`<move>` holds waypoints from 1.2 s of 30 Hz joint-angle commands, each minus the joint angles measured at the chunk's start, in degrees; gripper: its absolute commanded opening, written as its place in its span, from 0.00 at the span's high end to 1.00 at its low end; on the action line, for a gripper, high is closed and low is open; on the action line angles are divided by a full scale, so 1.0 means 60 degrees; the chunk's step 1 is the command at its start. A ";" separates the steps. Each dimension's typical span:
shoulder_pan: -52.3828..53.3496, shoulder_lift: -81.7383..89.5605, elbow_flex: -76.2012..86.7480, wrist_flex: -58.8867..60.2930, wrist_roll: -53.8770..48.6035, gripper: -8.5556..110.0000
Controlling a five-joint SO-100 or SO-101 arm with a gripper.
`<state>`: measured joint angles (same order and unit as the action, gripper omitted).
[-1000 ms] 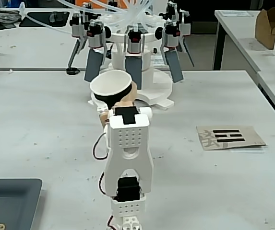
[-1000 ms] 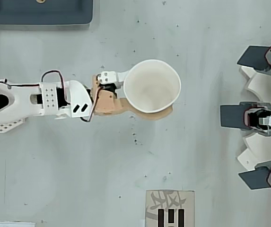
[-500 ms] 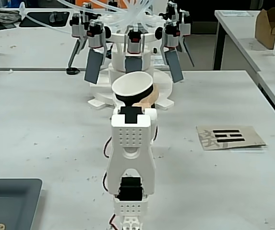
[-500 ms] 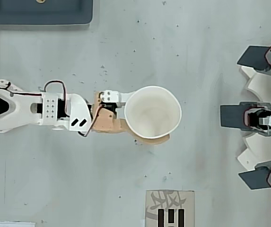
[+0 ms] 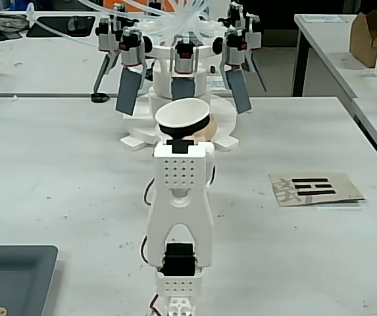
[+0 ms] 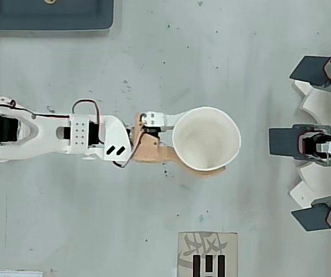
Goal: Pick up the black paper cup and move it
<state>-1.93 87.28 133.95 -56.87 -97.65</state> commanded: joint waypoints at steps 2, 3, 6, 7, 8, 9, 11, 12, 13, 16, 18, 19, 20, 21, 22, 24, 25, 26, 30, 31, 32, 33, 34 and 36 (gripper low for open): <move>0.0146 -0.0161 -0.1201 0.0278 0.0059 0.83; 0.0146 -0.0264 -0.1362 0.0352 0.0059 0.83; 0.0190 -0.0513 -0.1831 0.0571 0.0059 0.83; 0.0220 -0.0601 -0.1978 0.0615 0.0059 0.83; 0.0234 -0.0674 -0.2095 0.0659 0.0059 0.83; 0.0249 -0.0747 -0.2212 0.0718 0.0073 0.83; 0.0293 -0.0879 -0.2446 0.0806 0.0073 0.83; 0.0308 -0.0923 -0.2549 0.0864 0.0088 0.83; 0.0322 -0.0981 -0.2651 0.0937 0.0088 0.83; 0.0322 -0.1099 -0.2900 0.1069 0.0103 0.83; 0.0322 -0.1157 -0.3018 0.1157 0.0103 0.83; 0.0322 -0.1187 -0.3047 0.1201 0.0117 0.83; 0.0322 -0.1201 -0.3062 0.1201 0.0117 0.83; 0.0322 -0.1216 -0.3062 0.1216 0.0117 0.83; 0.0322 -0.1230 -0.3062 0.1216 0.0117 0.83; 0.0322 -0.1260 -0.3076 0.1216 0.0132 0.83; 0.0322 -0.1260 -0.3076 0.1216 0.0146 0.83; 0.0322 -0.1274 -0.3076 0.1216 0.0146 0.83; 0.0322 -0.1274 -0.3076 0.1216 0.0176 0.83; 0.0322 -0.1274 -0.3076 0.1230 0.0190 0.83; 0.0322 -0.1274 -0.3076 0.1260 0.0190 0.83; 0.0322 -0.1260 -0.3076 0.1260 0.0190 0.83; 0.0322 -0.1245 -0.3076 0.1260 0.0205 0.83; 0.0322 -0.1230 -0.3076 0.1274 0.0205 0.83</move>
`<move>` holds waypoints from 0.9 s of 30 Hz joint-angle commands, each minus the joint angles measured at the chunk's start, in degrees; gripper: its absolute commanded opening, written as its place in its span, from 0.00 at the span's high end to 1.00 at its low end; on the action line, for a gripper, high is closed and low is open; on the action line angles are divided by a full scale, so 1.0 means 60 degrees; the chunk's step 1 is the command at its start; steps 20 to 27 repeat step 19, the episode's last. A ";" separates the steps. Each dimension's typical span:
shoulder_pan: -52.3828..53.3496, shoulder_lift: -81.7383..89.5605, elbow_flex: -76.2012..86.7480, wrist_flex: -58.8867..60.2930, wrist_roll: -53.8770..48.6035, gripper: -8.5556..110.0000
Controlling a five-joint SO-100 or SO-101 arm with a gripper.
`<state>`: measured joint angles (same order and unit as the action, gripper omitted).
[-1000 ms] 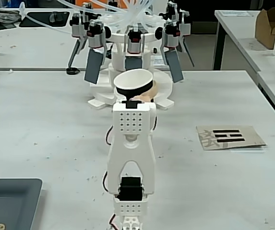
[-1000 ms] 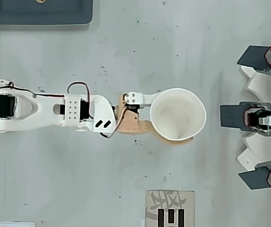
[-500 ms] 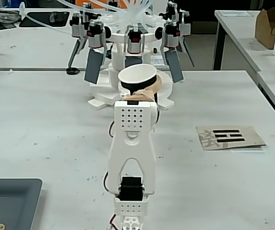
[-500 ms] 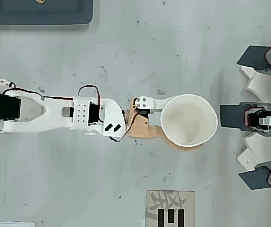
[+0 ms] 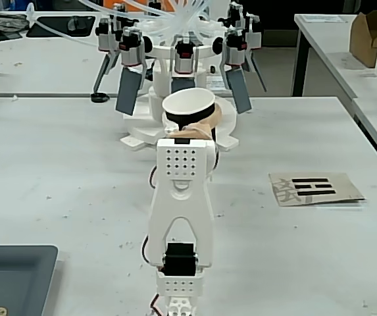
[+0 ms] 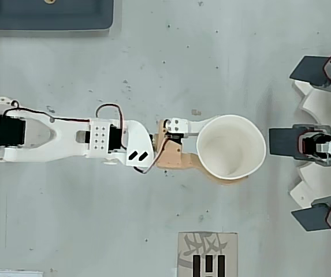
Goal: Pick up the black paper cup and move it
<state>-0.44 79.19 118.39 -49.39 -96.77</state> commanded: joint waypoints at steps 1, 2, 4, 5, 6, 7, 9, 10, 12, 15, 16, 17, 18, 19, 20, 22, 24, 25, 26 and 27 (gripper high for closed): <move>0.0073 0.0117 -0.0483 0.0029 0.0059 0.83; 0.0073 0.0117 -0.0483 0.0029 0.0059 0.83; 0.0073 0.0117 -0.0483 0.0029 0.0103 0.83; 0.0073 0.0132 -0.0483 0.0088 0.0146 0.84; 0.0073 0.0161 -0.0483 0.0146 0.0161 0.84; 0.0073 0.0190 -0.0513 0.0190 0.0161 0.84; 0.0073 0.0264 -0.0542 0.0396 0.0205 0.84; 0.0073 0.0308 -0.0557 0.0469 0.0205 0.84; 0.0073 0.0410 -0.0571 0.0645 0.0220 0.84; 0.0073 0.0454 -0.0601 0.0762 0.0249 0.84; 0.0073 0.0454 -0.0601 0.0762 0.0249 0.84; 0.0073 0.0454 -0.0586 0.0747 0.0249 0.84; 0.0073 0.0454 -0.0601 0.0747 0.0249 0.84; 0.0073 0.0469 -0.0630 0.0747 0.0264 0.84; 0.0073 0.0469 -0.0630 0.0747 0.0264 0.84; 0.0073 0.0469 -0.0630 0.0747 0.0264 0.84; 0.0073 0.0469 -0.0630 0.0747 0.0264 0.84; 0.0073 0.0469 -0.0630 0.0747 0.0264 0.84; 0.0073 0.0469 -0.0630 0.0747 0.0264 0.84; 0.0073 0.0469 -0.0630 0.0747 0.0264 0.84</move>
